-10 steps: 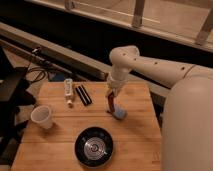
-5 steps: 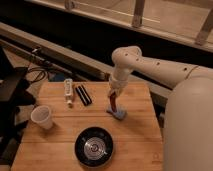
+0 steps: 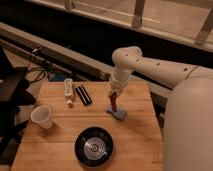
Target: Place the pepper on the white sponge
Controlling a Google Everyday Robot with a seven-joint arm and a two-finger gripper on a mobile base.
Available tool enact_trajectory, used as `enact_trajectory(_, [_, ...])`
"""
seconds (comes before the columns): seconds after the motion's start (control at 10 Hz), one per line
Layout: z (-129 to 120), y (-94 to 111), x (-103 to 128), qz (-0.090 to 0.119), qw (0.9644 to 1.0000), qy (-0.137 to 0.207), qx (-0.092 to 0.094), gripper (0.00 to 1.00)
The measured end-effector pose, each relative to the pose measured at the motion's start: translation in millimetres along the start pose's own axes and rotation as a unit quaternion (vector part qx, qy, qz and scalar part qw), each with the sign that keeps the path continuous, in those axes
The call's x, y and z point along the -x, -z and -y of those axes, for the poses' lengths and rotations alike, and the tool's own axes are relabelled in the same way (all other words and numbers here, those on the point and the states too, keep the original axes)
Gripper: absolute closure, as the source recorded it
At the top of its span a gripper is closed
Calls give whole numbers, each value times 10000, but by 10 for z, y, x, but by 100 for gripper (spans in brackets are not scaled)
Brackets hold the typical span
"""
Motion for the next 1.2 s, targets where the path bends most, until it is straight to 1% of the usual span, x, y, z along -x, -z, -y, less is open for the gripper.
enact_trajectory(0.1, [24,-91,32,26,10000,-1,-75,100])
enact_trajectory(0.3, [100,-310,80,20,9999,-48,-144,100])
enact_trajectory(0.4, [168,-494,94,-44,9998,-112,-185,100])
enact_trajectory(0.6, [228,-737,118,-170,9994,-200,-223,100])
enact_trajectory(0.7, [254,-811,126,-240,9991,-251,-244,98])
enact_trajectory(0.8, [295,-843,119,-338,9985,-340,-250,90])
enact_trajectory(0.9, [325,-859,115,-386,9982,-401,-242,82])
enact_trajectory(1.1, [407,-939,93,-514,9969,-552,-239,59])
enact_trajectory(1.2, [430,-984,84,-567,9963,-599,-244,49])
